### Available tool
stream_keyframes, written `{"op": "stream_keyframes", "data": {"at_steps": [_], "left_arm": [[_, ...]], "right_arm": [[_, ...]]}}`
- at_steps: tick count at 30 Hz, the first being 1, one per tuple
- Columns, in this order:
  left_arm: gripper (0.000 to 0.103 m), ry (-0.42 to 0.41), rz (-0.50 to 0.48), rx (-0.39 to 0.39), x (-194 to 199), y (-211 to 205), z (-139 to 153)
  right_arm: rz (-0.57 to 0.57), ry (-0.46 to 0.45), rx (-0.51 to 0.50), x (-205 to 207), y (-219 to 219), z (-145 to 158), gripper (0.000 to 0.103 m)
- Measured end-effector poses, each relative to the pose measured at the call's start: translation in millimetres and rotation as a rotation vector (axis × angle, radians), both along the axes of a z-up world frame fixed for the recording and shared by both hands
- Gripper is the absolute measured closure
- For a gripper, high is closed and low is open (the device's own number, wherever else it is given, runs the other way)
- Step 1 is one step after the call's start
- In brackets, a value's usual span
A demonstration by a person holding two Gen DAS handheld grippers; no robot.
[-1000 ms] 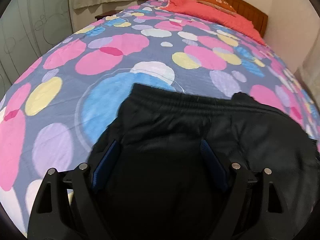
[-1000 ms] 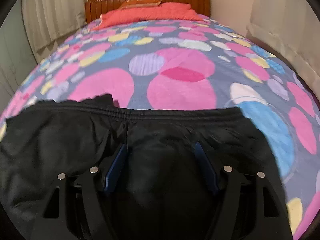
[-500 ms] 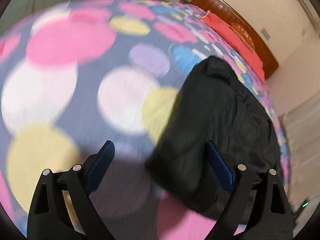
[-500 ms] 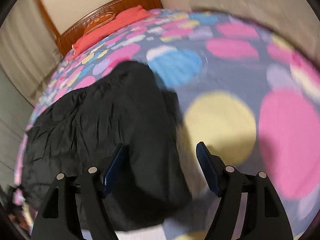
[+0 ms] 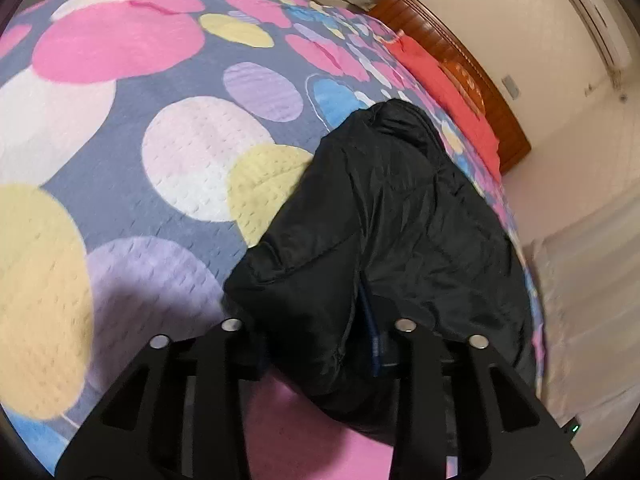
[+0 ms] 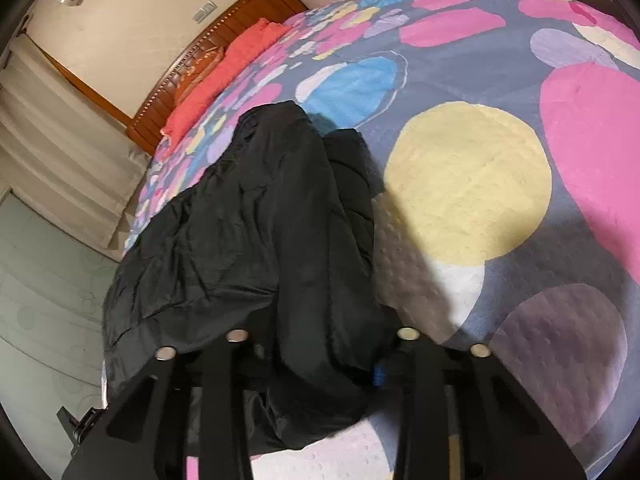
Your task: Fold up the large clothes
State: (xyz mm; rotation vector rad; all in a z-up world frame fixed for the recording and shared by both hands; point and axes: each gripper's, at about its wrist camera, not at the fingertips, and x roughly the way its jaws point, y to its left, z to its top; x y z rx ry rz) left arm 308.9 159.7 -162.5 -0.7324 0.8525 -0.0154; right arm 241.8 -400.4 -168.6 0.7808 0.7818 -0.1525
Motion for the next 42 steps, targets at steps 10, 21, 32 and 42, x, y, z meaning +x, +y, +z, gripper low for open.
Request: {"op": "stream_keyframes", "data": {"at_steps": [10,21,32,42], "left_arm": [[0.08,-0.03,-0.03,0.025,-54.8,8.1,23.4],[0.08,-0.015,-0.053,0.02,-155.7,27.4,21.4],[0.078,-0.001,-0.058,0.005,-203.1,41.5,12.3],[0.06,-0.002,-0.073,0.078,-209.2,41.5,19.5]], "right_arm": [[0.027,-0.015,0.017,-53.7,3.8,10.2,0.077],[0.049,0.002,0.02,-138.1,13.3,8.9,0.077],[0.061,0.015,0.025,-177.0,18.6,1.4,0.076],[0.051,0.031,-0.015,-189.2,19.5,9.3,0.064]]}}
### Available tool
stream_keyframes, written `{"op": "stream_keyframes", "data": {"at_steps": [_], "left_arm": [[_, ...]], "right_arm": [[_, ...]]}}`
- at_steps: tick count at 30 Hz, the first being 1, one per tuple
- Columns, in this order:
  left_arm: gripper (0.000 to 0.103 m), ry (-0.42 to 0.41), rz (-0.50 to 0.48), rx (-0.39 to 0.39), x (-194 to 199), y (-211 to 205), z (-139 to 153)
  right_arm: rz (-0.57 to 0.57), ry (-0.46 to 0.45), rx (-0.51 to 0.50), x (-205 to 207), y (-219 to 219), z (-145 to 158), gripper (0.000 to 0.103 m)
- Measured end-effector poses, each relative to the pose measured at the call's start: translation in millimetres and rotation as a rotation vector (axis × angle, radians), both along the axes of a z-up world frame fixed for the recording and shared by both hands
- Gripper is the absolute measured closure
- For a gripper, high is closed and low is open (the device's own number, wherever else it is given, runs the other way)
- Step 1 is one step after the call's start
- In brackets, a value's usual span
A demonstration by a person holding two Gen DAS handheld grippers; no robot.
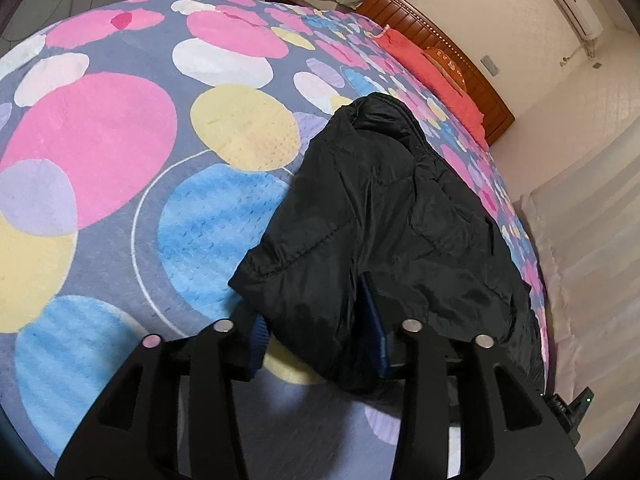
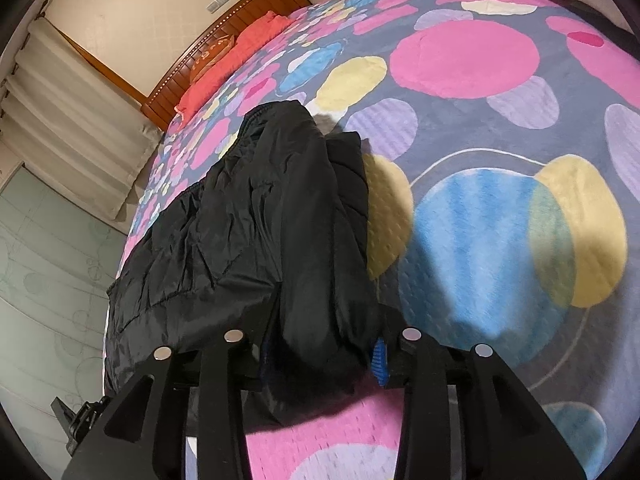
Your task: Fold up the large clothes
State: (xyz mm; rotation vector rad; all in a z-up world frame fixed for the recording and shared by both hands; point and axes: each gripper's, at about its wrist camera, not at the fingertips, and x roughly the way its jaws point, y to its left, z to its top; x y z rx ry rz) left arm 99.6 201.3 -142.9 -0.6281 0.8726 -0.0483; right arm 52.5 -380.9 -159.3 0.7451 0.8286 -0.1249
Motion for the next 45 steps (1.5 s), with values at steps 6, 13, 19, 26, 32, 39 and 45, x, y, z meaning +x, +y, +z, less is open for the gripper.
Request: {"op": "stream_keyframes", "data": {"at_steps": [6,13,19,26,32,39,45], "left_arm": [[0.05,0.009,0.009,0.016,-7.8,6.8,-1.0],[0.041,0.006,0.014,0.068,-22.1,10.0,7.3],[0.035,0.007,0.035,0.119,-34.4,17.6,16.1],[0.026,-0.029,0.07,0.271,-40.9,25.5,36.0],[0.025,-0.031,0.04,0.266,-26.0,28.4,41.7],[0.025,-0.02,0.003,0.276,4.6,22.0,40.2],[0.024,-0.014,-0.031,0.282,33.7,13.6,37.3]], "right_arm": [[0.001,0.008,-0.047,-22.8,3.3,11.5,0.061],[0.017,0.014,-0.204,-47.1,27.4,41.8,0.061],[0.114,-0.018,-0.384,-37.3,77.5,71.3,0.061],[0.268,-0.005,-0.521,12.7,149.0,69.3,0.061],[0.296,-0.037,-0.651,59.6,199.3,74.4,0.06],[0.263,0.006,-0.72,100.7,225.1,62.4,0.061],[0.224,0.084,-0.74,123.3,227.6,36.3,0.06]]}}
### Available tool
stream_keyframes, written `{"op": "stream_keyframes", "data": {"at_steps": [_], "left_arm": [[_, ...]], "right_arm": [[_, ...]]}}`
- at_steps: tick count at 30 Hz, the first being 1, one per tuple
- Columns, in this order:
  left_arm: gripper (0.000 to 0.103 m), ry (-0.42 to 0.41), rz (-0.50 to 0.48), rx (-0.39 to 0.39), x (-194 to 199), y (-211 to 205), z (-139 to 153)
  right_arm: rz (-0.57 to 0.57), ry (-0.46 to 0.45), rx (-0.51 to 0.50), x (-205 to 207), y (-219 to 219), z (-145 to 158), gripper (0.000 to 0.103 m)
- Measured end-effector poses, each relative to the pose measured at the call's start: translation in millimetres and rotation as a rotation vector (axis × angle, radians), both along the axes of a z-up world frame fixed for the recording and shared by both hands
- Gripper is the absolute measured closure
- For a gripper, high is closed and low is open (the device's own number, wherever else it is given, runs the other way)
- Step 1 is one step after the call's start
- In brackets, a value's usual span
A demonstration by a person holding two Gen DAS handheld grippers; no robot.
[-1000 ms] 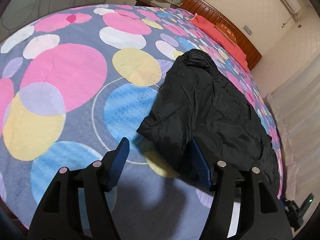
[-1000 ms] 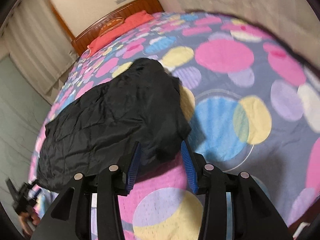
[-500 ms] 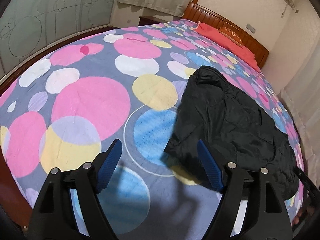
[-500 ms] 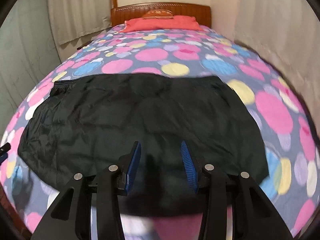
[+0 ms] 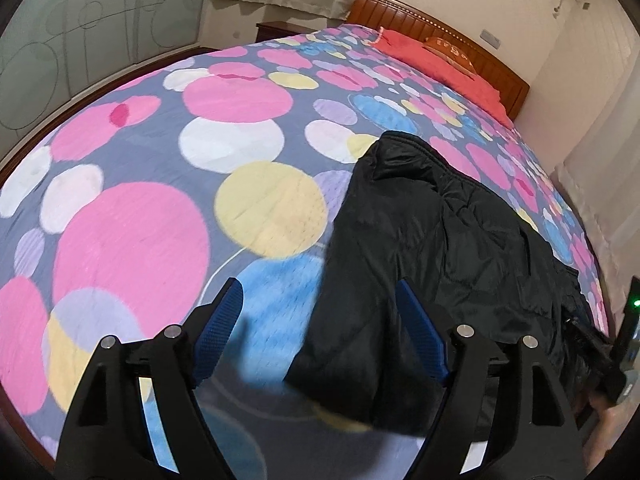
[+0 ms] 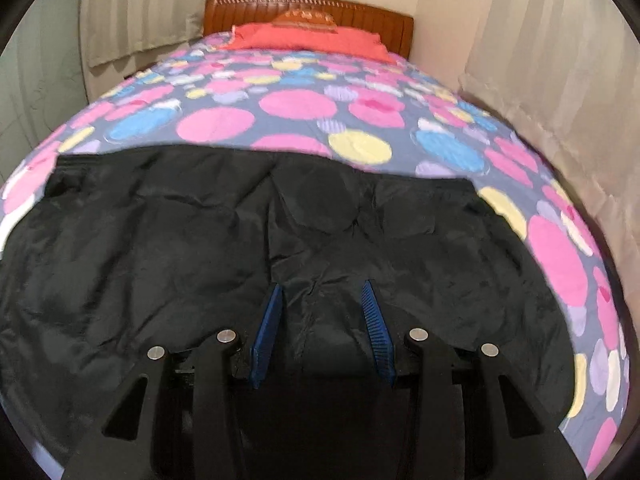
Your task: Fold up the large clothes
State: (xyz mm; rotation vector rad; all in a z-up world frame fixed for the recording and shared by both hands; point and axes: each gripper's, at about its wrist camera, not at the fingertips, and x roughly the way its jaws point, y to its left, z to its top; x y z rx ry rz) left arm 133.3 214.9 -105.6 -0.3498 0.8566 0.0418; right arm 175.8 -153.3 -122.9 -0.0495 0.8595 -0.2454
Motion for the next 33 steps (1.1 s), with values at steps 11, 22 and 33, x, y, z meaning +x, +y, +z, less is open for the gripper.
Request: {"op": "stream_keyframes", "data": {"at_steps": [11,22,33], "left_arm": [[0.023,0.103,-0.093,-0.142,71.2,-10.1,-27.3],[0.013,0.198,-0.273,-0.266,113.7,-41.4,-63.1],[0.075,0.189,-0.33,-0.331,100.6,-52.1,-44.6]], "right_arm": [[0.0,-0.009,-0.047,1.8,6.4,-25.5,0.059],[-0.002,-0.028,-0.029,2.3,4.8,-28.9,0.059],[-0.002,-0.034,-0.033,2.7,5.7,-31.7,0.059]]}}
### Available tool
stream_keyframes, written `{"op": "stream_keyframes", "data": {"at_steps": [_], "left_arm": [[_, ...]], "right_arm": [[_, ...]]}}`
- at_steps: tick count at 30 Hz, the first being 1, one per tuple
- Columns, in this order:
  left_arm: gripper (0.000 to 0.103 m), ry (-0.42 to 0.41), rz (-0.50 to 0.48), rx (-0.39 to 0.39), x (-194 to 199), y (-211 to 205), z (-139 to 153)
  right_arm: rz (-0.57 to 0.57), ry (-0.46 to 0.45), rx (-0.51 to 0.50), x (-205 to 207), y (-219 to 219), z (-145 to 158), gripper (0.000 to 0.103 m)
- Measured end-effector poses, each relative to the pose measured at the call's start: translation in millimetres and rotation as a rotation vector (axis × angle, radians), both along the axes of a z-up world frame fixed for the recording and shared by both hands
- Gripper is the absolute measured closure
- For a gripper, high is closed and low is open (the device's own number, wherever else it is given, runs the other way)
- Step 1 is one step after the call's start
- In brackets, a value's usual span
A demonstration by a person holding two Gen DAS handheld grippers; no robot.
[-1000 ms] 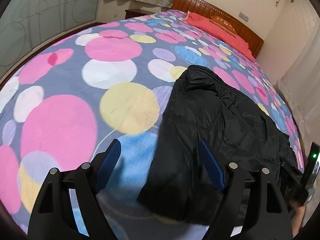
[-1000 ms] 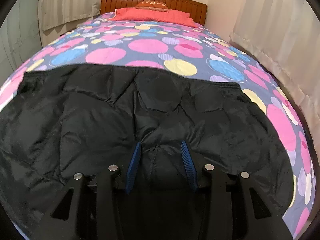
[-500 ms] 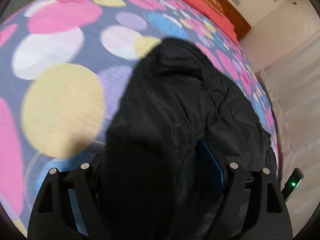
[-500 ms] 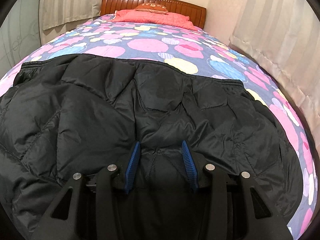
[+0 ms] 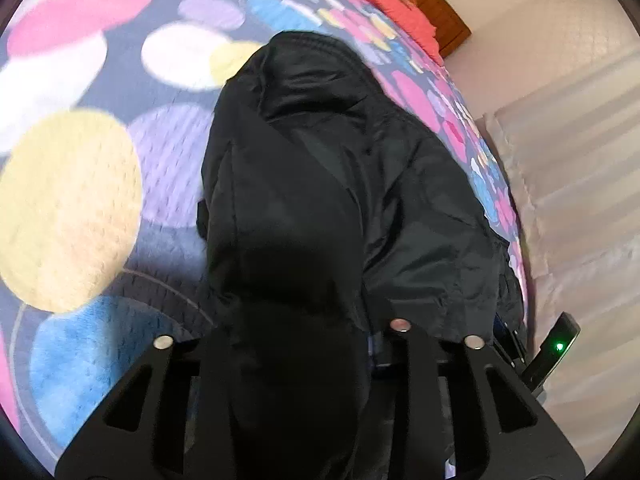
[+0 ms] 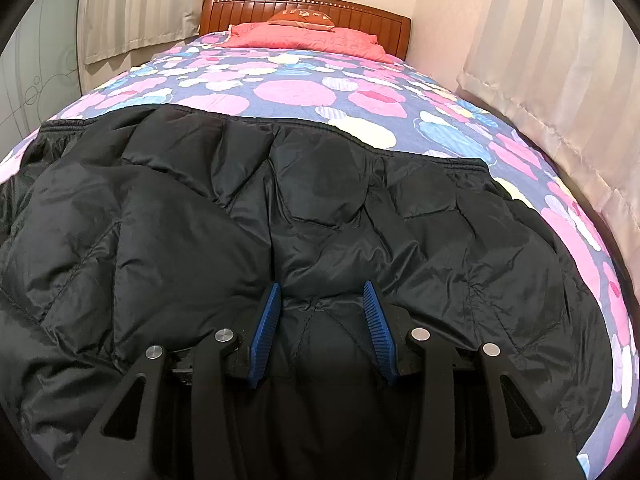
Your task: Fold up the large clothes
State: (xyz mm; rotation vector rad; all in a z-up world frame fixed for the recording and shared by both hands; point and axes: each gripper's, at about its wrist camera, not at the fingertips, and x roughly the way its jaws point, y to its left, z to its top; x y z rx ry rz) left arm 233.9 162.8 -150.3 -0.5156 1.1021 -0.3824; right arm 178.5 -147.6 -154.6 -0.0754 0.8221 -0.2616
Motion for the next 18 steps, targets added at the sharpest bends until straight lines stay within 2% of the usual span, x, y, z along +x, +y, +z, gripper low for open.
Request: {"op": "stream_keyframes", "data": {"at_steps": [2,7,12,17,18], "left_arm": [[0.079,-0.032,-0.005,0.032,-3.0,-8.9,12.2],[0.083,-0.123,-0.03,0.015,-16.6,-29.3,53.3],[0.084,-0.197,-0.076,0.033,-31.5,-61.8,90.8],[0.084,-0.246,-0.112,0.078,-44.5,-100.3,123.2],[0.084,-0.255,-0.117,0.088,-46.7,-107.5,128.6]], "right_arm": [[-0.001,0.001,-0.002,0.6,0.5,-0.4,0.059],[0.0,0.003,0.002,0.5,0.4,-0.7,0.059],[-0.001,0.01,0.016,3.0,-1.9,-0.5,0.059],[0.004,-0.016,0.064,-5.7,-17.0,15.5,0.058],[-0.003,-0.034,0.077,-10.6,-23.4,21.1,0.054]]}}
